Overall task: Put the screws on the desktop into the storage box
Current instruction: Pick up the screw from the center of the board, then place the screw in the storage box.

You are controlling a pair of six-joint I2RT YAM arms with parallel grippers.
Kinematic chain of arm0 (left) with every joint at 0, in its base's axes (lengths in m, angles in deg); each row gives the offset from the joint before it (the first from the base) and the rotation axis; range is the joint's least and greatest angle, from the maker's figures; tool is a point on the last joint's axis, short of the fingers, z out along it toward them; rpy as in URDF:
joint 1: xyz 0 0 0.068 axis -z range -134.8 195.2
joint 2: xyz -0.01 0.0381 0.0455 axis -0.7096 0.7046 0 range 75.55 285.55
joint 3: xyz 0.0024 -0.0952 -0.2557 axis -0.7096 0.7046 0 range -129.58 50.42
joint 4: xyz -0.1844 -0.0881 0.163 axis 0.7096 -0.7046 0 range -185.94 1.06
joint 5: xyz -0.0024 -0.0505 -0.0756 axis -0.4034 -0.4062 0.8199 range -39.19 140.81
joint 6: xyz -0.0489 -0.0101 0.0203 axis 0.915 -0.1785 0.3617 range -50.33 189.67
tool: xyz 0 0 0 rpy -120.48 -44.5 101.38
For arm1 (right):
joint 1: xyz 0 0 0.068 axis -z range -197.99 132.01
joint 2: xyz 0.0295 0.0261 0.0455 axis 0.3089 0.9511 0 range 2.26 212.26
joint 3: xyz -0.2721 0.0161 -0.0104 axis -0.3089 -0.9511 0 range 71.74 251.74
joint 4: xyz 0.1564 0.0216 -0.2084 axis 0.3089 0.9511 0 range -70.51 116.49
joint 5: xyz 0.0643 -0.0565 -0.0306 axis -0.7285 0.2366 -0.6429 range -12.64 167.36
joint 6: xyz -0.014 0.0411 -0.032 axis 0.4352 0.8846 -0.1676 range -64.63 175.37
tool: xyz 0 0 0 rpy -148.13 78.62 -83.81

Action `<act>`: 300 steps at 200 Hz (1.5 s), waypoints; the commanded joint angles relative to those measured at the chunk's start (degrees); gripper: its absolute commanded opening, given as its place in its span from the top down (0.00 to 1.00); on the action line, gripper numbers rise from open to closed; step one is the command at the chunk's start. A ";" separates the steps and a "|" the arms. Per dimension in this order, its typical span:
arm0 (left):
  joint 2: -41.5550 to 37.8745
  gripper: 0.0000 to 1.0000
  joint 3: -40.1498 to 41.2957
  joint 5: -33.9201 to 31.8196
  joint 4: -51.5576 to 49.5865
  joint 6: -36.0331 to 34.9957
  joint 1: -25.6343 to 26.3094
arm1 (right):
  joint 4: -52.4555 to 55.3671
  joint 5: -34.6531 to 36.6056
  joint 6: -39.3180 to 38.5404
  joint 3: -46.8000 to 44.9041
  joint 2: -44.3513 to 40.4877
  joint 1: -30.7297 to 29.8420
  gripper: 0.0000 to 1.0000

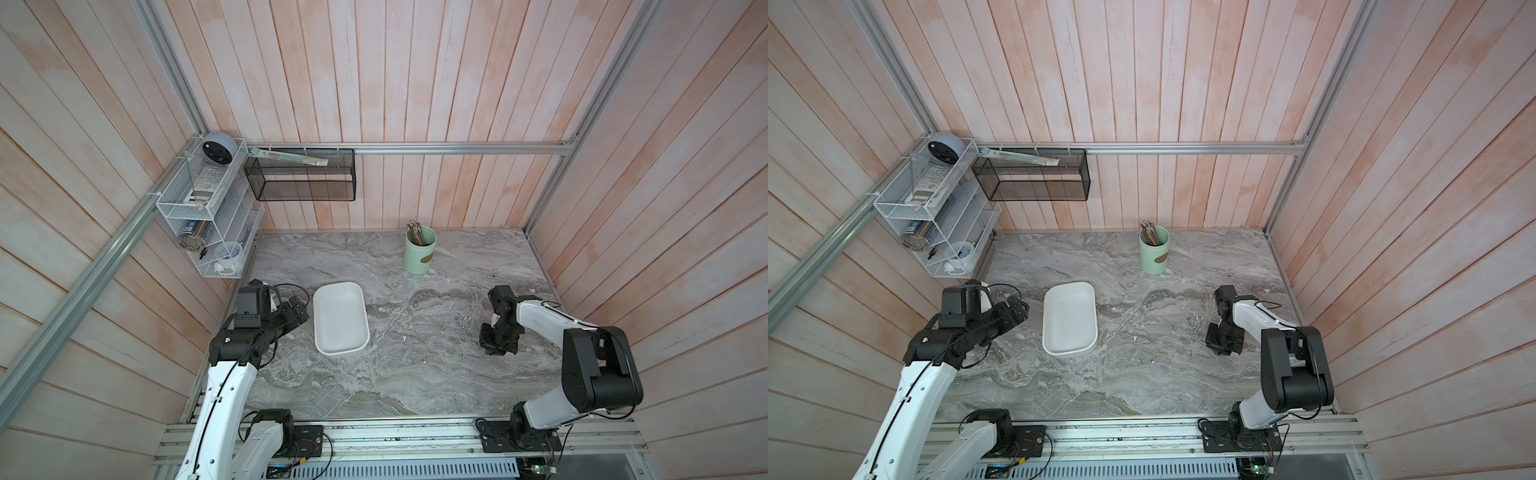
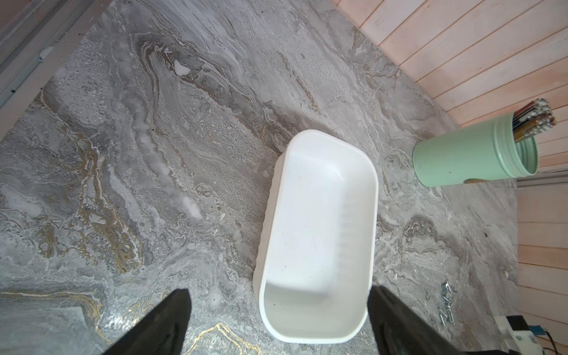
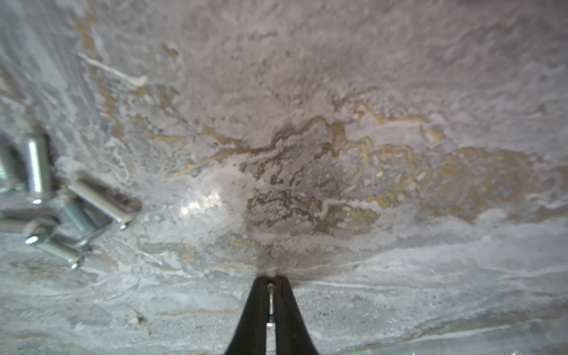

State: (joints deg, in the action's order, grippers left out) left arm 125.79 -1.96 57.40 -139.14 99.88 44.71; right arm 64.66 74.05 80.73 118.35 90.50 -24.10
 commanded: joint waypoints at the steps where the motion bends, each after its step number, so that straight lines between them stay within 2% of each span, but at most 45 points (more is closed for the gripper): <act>1: -0.04 0.04 0.18 -0.78 0.29 0.29 -0.30 | -3.84 -1.72 -0.74 -1.71 -0.91 0.35 0.94; 39: -0.03 0.04 0.17 0.35 0.58 -0.18 -0.30 | -7.10 -4.03 -1.58 -3.30 -6.11 0.36 1.00; 98: -1.89 0.11 0.78 8.79 2.89 -2.22 0.25 | -15.03 -9.53 -2.87 -6.25 -21.15 -0.33 1.00; 163: -3.27 0.13 0.17 17.68 4.70 -3.38 10.27 | -39.48 -20.52 -4.57 -15.81 -39.52 -5.53 1.00; 217: -1.75 0.13 0.35 15.64 5.61 -0.35 11.24 | -61.96 -32.33 -2.37 -26.02 -50.20 -7.16 1.00; 251: -0.33 0.13 -0.79 13.54 4.60 -1.09 11.22 | -71.45 -37.32 -1.44 -28.79 -53.09 -8.68 1.00; 300: -1.85 0.13 -2.55 10.77 1.39 -4.64 11.26 | -74.30 -38.79 -7.83 -28.19 -49.80 -15.62 1.00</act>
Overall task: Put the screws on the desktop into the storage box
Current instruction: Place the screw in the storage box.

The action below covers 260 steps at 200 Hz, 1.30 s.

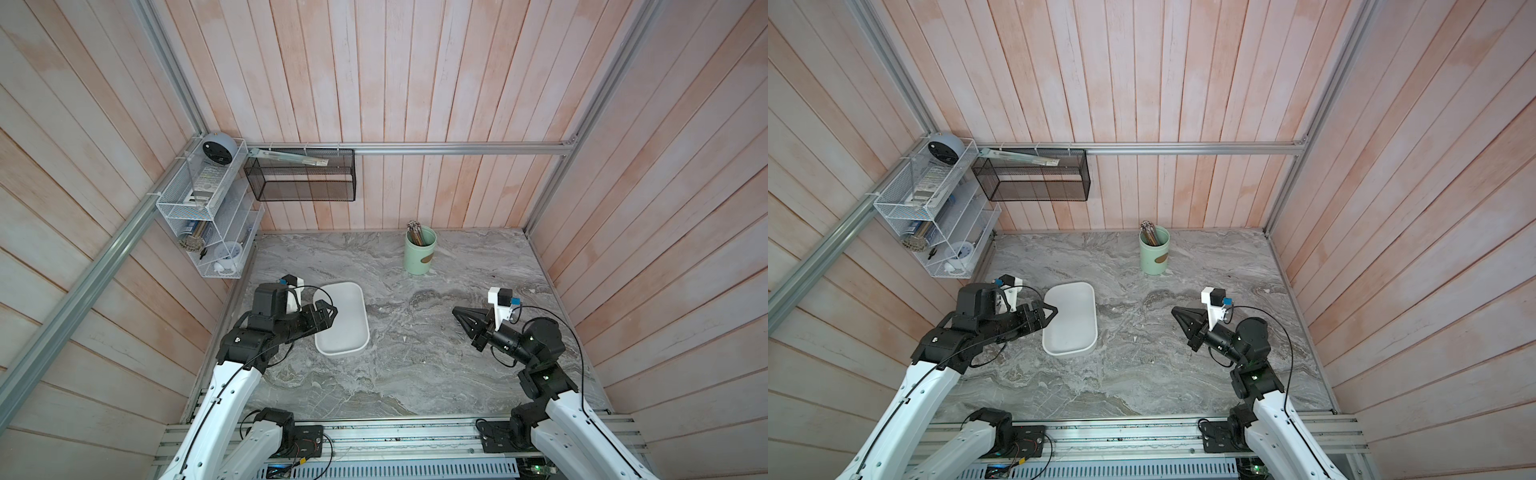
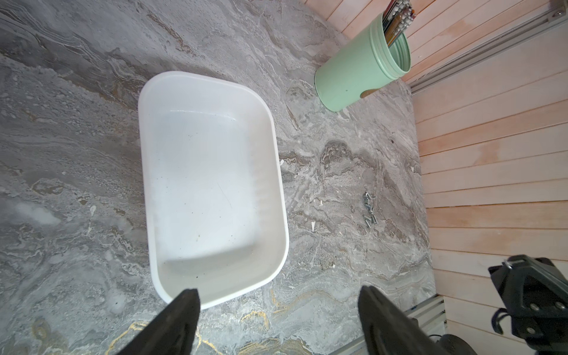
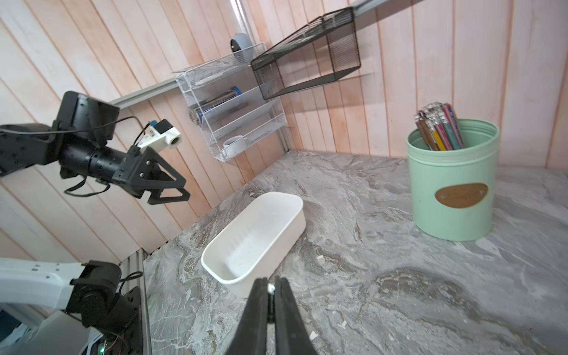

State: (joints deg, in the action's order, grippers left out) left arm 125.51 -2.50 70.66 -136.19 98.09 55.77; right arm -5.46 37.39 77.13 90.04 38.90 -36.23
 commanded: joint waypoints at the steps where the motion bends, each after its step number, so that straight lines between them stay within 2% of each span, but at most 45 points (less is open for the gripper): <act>1: -1.63 0.13 -2.05 -2.65 -1.63 -2.94 0.22 | -4.21 -2.00 -4.46 0.13 1.96 -3.75 1.00; 37: -3.17 0.13 -0.72 -4.30 -0.96 -2.76 0.22 | -1.39 2.75 -14.48 4.02 8.57 -13.66 1.00; 56: -3.53 0.13 -0.17 -8.87 -1.24 -1.95 0.16 | -1.21 3.96 -17.20 7.84 14.82 -16.83 1.00; 100: -2.65 0.13 0.01 -11.93 -1.95 -1.24 -0.15 | -8.40 5.40 -14.74 19.08 36.12 -20.37 1.00; 122: -2.66 0.13 0.10 -12.10 -1.87 -1.11 -0.37 | -5.22 6.47 -15.81 28.80 47.36 -22.83 1.00; 143: -2.55 0.13 0.10 -12.60 -2.06 -1.02 -0.39 | -2.98 7.48 -12.95 37.91 57.44 -24.17 1.00; 151: -2.67 0.13 0.02 -12.83 -2.06 -1.05 -0.50 | -2.64 9.85 -12.71 40.30 60.63 -24.91 1.00; 184: -2.76 0.13 0.17 -12.80 -1.97 -1.05 -0.72 | 15.03 14.90 -17.36 56.90 74.05 -28.78 1.00; 221: -2.31 0.13 0.15 -12.56 -1.96 -1.09 -1.03 | 25.00 16.69 -16.87 69.41 84.93 -30.62 1.00; 260: -2.22 0.13 0.24 -12.30 -1.75 -1.05 -1.51 | 33.27 20.45 -17.49 78.74 90.69 -31.59 1.00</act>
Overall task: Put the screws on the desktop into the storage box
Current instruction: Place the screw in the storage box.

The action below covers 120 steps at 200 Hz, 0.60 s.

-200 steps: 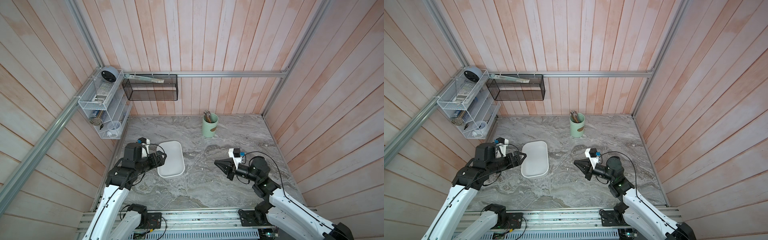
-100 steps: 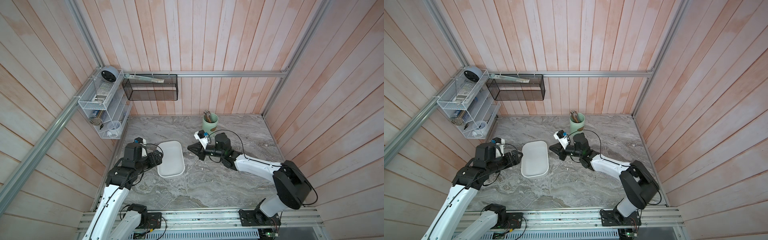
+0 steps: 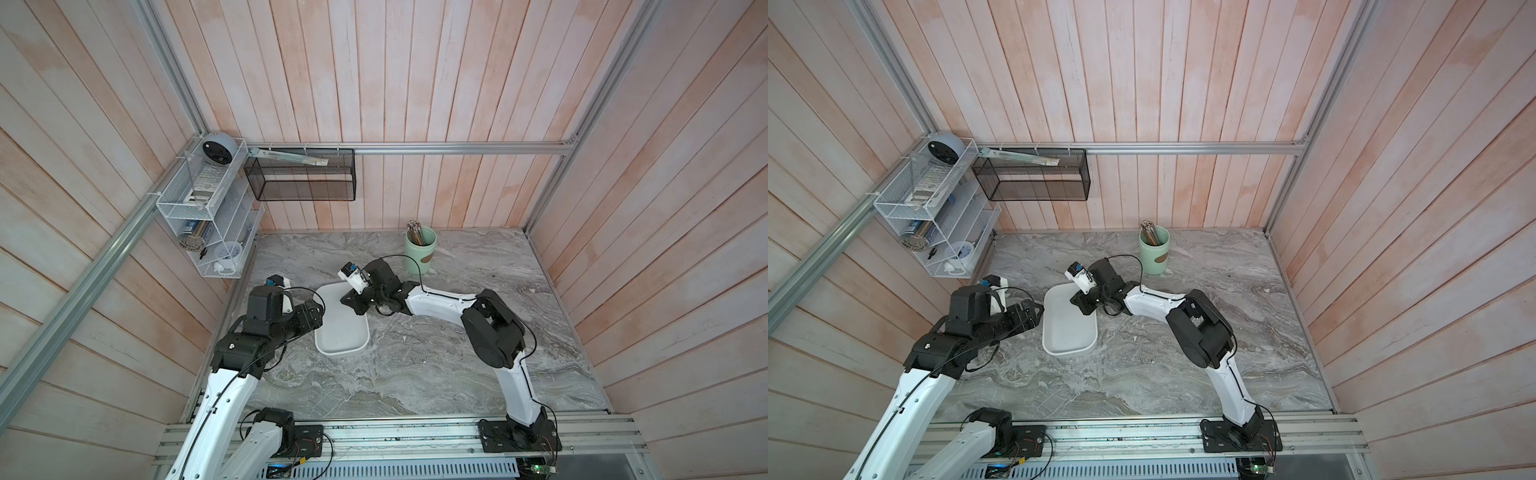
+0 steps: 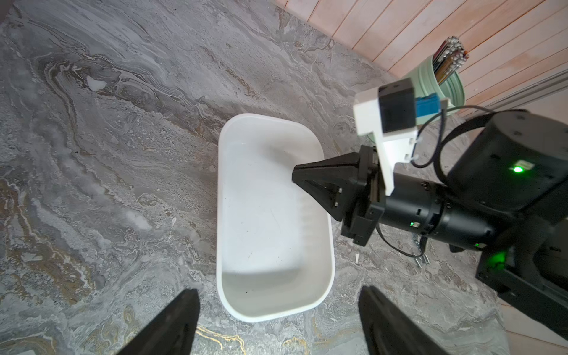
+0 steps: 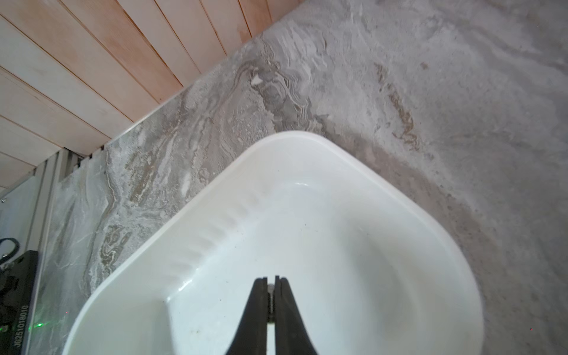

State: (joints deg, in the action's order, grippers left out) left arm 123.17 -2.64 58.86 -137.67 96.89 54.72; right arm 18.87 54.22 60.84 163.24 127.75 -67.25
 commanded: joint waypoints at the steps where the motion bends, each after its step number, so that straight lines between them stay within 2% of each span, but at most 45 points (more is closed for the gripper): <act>1: 0.16 0.13 0.39 -0.45 -0.24 0.18 -0.46 | 9.22 3.71 -1.23 5.80 1.98 -0.62 1.00; 37: 0.77 0.13 0.40 0.03 -0.27 0.20 -1.09 | 15.95 7.43 -1.53 13.99 6.87 -0.63 1.00; 68: 0.70 0.13 0.45 -0.06 -0.29 0.13 -1.22 | 20.99 9.07 -1.83 20.71 10.78 -0.85 0.90; 88: 0.96 0.12 0.40 -0.14 -0.38 0.17 -1.25 | 22.35 9.27 -1.66 23.29 12.28 -1.03 0.88; 106: 0.99 0.12 0.41 -0.23 -0.37 0.20 -1.23 | 23.37 9.32 -1.35 25.71 13.15 -1.26 0.79; 120: 0.92 0.12 0.37 -0.39 -0.35 0.28 -1.25 | 23.80 9.40 -1.43 26.81 13.46 -1.46 0.77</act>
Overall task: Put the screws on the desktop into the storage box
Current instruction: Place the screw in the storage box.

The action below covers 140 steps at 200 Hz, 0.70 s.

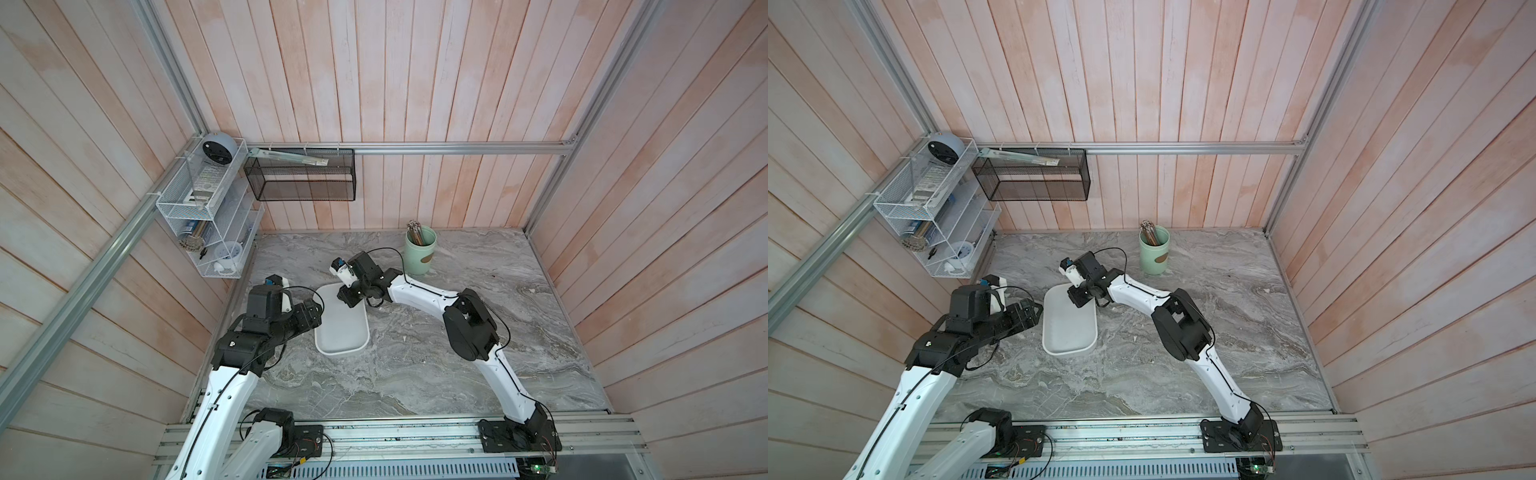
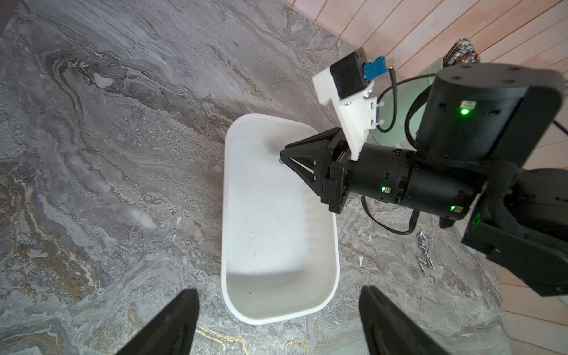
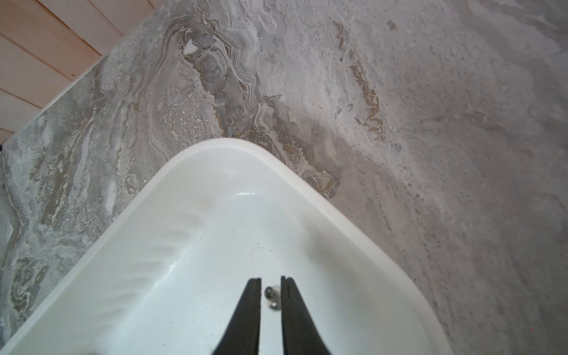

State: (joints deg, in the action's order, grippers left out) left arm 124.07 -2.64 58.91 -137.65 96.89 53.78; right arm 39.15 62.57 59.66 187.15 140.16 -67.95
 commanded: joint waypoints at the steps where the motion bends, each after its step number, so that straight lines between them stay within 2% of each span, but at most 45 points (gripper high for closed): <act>1: 0.06 0.12 0.39 -0.44 -0.35 0.24 -0.31 | 3.53 1.06 -0.25 2.89 1.05 -0.76 0.77; 17: 0.08 0.12 0.41 -0.45 -0.40 0.23 -0.27 | 3.72 1.15 -0.25 3.61 1.14 -0.98 0.73; 46: 0.16 0.12 0.38 -0.45 -0.39 0.27 -0.30 | 4.75 1.07 -0.16 4.73 0.47 -1.05 0.72; 92: 0.14 0.12 0.41 -0.45 -0.39 0.34 -0.35 | 6.66 4.27 -1.21 3.59 -7.56 -0.70 0.70; 112: 0.19 0.12 0.50 -0.45 -0.37 0.38 -0.38 | 7.11 8.25 0.19 -0.30 -13.65 0.31 0.68; 140: 0.76 0.12 0.50 -0.39 -0.38 0.38 -0.35 | 6.61 11.69 5.24 -11.33 -24.14 4.75 0.67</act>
State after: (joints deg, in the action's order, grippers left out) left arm 124.33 -2.64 58.88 -137.67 96.95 53.71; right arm 44.81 69.11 60.86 182.15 125.06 -67.49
